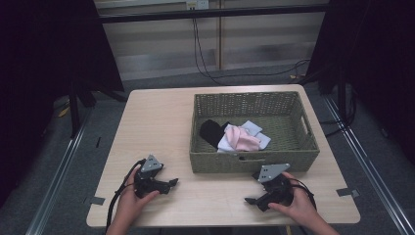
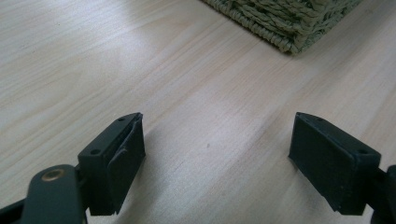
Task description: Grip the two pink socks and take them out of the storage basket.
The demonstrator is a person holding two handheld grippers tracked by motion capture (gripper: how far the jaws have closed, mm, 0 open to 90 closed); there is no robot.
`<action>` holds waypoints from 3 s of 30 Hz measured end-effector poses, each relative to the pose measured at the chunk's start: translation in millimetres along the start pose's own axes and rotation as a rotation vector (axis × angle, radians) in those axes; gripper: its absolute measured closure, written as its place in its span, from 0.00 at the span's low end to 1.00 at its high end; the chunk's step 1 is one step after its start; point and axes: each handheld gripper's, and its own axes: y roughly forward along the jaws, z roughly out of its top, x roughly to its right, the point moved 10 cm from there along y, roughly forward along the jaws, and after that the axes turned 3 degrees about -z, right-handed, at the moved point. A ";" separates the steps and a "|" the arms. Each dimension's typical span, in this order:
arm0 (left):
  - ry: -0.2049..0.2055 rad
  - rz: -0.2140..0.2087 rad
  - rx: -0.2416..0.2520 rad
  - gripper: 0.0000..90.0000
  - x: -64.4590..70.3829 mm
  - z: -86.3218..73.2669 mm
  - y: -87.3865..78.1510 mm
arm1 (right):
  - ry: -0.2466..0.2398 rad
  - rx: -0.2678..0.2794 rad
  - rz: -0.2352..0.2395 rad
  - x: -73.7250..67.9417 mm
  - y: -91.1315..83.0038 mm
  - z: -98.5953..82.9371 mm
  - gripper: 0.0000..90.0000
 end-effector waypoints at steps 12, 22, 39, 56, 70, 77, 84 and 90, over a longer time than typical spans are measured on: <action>-0.001 0.000 0.000 0.20 0.1 0.0 0.0 | 0.010 -0.088 0.033 -7.2 -5.3 0.9 0.16; -0.001 0.000 0.000 0.20 0.1 0.0 0.0 | 0.085 -0.114 0.079 -6.6 -35.2 28.3 0.20; 0.000 0.000 0.000 0.20 0.0 0.0 0.0 | 0.092 -0.281 0.080 13.9 -84.5 57.1 0.20; 0.000 0.000 0.000 0.20 0.1 0.0 0.0 | 0.086 -0.339 0.021 56.9 -101.0 93.3 0.23; 0.000 0.000 0.000 0.20 0.0 0.0 0.0 | 0.154 -0.346 -0.053 106.5 -90.7 106.8 0.27; 0.000 0.000 0.000 0.20 0.0 0.0 0.0 | 0.188 -0.391 -0.076 127.7 -72.8 99.4 0.30; 0.000 -0.001 0.000 0.20 0.1 0.0 0.0 | 0.215 -0.427 -0.077 137.9 -48.6 90.2 0.38; 0.000 -0.001 0.000 0.20 0.1 0.0 0.0 | 0.179 -0.449 -0.084 138.2 -32.3 87.4 0.52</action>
